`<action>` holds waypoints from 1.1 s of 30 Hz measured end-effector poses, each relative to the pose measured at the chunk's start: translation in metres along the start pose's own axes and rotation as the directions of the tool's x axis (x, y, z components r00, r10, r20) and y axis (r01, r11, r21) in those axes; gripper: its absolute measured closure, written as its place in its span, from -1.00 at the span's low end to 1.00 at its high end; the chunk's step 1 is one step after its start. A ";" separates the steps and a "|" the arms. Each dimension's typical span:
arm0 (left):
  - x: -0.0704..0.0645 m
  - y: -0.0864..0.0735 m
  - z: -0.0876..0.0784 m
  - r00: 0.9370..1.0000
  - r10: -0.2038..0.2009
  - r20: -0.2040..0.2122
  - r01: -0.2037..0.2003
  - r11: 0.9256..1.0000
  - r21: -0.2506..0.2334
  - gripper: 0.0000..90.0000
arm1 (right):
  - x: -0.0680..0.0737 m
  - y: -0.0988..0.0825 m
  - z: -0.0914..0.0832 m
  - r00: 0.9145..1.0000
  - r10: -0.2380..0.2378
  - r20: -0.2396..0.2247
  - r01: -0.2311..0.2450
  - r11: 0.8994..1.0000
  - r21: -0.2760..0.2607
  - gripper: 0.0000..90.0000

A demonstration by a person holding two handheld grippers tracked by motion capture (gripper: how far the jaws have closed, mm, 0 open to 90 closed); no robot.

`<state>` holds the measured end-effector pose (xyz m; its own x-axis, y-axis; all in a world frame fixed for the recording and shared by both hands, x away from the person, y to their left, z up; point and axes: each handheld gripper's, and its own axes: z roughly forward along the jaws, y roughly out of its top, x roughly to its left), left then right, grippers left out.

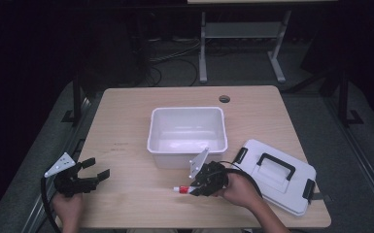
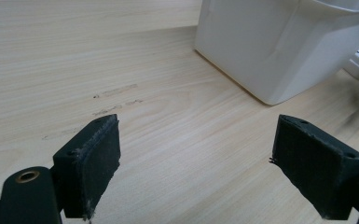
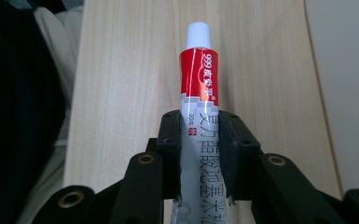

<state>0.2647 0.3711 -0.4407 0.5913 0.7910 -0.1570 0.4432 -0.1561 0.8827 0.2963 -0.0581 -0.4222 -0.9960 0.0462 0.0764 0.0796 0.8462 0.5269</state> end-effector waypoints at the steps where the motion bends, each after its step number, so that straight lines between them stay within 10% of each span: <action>1: 0.000 0.000 0.000 1.000 0.001 0.002 -0.001 1.000 0.000 -0.68 | 0.000 0.002 -0.003 1.000 -0.003 -0.001 0.003 1.000 -0.003 0.58; 33: 0.001 0.000 0.001 1.000 -0.004 0.003 0.004 1.000 0.004 -0.68 | -0.018 0.055 -0.089 0.999 -0.041 -0.015 0.040 0.998 -0.043 0.58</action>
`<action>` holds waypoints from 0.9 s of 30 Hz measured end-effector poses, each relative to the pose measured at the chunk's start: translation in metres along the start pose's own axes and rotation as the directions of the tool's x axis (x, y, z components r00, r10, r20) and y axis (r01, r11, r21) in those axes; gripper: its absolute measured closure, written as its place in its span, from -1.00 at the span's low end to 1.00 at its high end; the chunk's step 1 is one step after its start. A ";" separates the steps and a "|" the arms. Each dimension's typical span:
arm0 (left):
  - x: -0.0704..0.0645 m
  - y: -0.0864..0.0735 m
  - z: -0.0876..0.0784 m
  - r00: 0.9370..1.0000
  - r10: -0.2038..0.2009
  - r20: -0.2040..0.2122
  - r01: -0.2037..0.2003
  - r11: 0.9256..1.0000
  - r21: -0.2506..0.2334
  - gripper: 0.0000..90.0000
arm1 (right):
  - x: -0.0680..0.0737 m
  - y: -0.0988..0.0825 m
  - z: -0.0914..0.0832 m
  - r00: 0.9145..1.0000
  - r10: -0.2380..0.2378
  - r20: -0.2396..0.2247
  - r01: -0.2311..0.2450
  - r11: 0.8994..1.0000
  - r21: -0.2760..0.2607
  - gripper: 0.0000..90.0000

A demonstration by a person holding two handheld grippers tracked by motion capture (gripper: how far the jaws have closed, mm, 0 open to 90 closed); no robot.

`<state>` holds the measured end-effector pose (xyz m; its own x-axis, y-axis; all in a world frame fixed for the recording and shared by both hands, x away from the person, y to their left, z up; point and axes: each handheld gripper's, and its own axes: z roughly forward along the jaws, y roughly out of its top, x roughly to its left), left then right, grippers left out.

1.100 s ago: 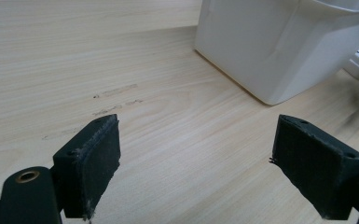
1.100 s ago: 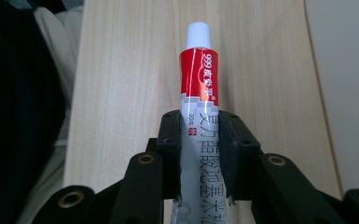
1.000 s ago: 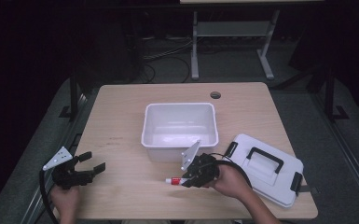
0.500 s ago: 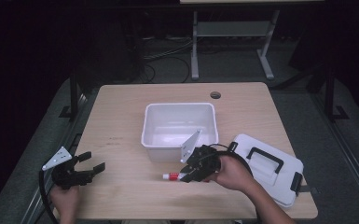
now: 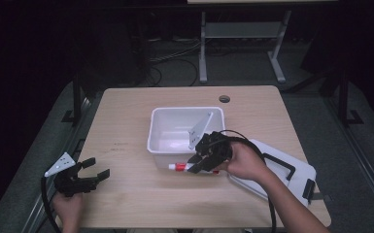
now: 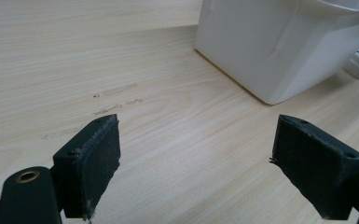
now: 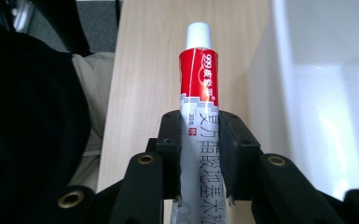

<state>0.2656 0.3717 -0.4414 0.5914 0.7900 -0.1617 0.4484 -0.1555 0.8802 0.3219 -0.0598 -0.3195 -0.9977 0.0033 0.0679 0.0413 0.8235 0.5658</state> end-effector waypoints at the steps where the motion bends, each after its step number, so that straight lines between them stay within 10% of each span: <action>1: 0.000 0.000 0.000 1.000 -0.001 0.000 0.001 1.000 -0.002 -0.68 | -0.001 0.001 -0.002 1.000 -0.001 0.004 0.001 1.000 -0.004 0.58; 27: 0.000 0.000 0.002 1.000 0.006 0.005 -0.006 1.000 -0.004 -0.68 | -0.051 0.009 -0.023 0.997 0.033 0.068 -0.035 0.999 0.027 0.58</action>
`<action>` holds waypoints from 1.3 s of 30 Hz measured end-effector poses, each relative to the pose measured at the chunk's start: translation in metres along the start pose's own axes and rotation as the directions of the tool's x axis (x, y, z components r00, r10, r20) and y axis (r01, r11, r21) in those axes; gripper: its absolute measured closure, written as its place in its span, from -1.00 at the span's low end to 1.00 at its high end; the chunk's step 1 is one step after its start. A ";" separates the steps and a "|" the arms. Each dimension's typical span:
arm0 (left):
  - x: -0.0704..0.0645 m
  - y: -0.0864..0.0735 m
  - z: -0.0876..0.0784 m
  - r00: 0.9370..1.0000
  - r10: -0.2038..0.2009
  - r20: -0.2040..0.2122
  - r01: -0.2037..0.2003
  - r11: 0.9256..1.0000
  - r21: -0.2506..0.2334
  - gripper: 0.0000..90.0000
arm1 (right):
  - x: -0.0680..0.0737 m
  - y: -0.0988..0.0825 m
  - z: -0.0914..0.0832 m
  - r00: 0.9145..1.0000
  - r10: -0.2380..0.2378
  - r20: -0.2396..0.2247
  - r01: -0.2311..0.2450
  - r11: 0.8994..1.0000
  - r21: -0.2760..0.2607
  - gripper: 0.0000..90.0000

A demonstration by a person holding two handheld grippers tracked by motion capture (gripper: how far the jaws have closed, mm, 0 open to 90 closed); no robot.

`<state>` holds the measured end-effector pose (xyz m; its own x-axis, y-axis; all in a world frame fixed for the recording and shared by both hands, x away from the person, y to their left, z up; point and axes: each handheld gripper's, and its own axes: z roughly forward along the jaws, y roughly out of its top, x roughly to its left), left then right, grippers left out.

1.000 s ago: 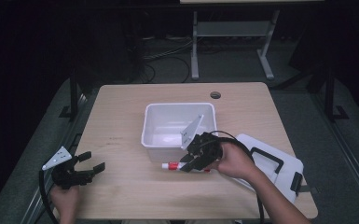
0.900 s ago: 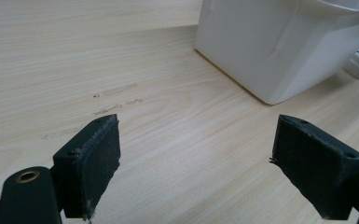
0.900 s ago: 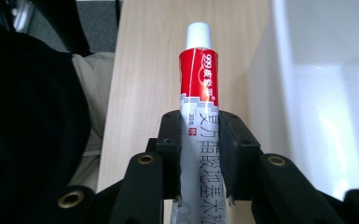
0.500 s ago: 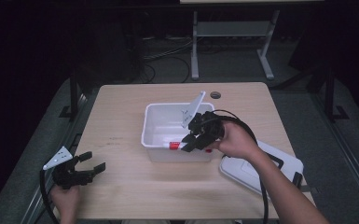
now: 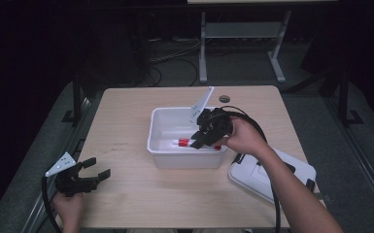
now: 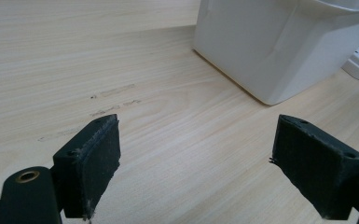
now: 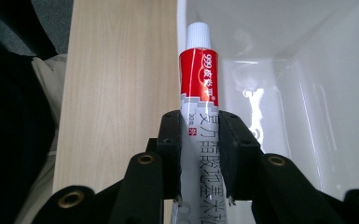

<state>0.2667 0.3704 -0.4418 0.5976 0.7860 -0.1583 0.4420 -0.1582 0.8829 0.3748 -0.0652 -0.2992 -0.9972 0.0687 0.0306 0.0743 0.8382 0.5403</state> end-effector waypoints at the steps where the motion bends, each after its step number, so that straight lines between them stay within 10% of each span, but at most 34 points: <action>1: 0.000 0.000 0.000 1.000 0.001 0.000 -0.001 1.000 0.001 -0.68 | -0.002 -0.001 0.001 1.000 0.000 0.000 0.000 1.000 0.001 0.58; 39: 0.000 0.001 0.000 1.000 -0.002 0.007 0.002 1.000 -0.006 -0.68 | -0.032 -0.018 0.047 0.995 0.102 -0.014 -0.101 0.990 0.101 0.58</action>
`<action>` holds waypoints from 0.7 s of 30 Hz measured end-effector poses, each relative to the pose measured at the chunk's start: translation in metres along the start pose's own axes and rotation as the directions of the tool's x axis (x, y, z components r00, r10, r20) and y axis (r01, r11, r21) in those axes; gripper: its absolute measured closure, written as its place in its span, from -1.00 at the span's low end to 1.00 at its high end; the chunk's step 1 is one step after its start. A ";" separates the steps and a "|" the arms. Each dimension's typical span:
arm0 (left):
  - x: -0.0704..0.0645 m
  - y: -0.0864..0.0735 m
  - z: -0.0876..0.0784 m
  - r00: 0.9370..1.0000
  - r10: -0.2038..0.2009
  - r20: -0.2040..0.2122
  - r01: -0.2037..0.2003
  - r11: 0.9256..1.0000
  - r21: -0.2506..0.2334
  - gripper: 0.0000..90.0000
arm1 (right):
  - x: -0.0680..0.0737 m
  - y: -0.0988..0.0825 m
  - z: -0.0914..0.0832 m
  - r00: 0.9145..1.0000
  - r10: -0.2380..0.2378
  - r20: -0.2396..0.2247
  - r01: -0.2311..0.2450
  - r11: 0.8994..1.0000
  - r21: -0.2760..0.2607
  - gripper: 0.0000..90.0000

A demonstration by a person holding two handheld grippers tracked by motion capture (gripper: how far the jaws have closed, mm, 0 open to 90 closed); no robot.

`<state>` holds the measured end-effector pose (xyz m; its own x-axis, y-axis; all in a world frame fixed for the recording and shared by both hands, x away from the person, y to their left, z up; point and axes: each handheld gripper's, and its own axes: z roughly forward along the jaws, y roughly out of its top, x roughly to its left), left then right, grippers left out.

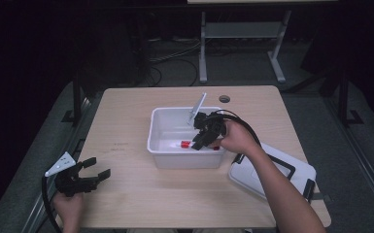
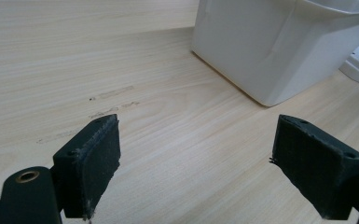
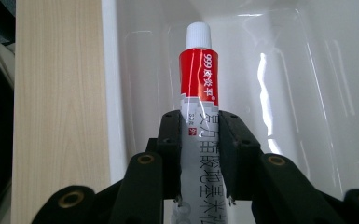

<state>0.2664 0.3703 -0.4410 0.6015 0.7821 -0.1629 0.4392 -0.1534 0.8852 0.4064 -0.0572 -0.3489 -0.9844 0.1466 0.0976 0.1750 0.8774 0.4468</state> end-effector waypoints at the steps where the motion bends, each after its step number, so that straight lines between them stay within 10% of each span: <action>1: 0.000 0.000 0.000 1.000 0.000 0.000 0.000 1.000 0.000 -0.68 | 0.000 0.000 0.000 1.000 0.005 -0.003 -0.005 1.000 -0.002 0.58; 21: -0.001 0.000 0.001 1.000 0.006 -0.001 -0.006 1.000 0.008 -0.68 | -0.009 -0.010 0.012 0.999 0.046 -0.007 -0.046 0.999 -0.004 0.58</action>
<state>0.2671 0.3691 -0.4410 0.6031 0.7820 -0.1572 0.4410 -0.1627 0.8826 0.4137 -0.0624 -0.3648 -0.9750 0.1840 0.1243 0.2206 0.8677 0.4455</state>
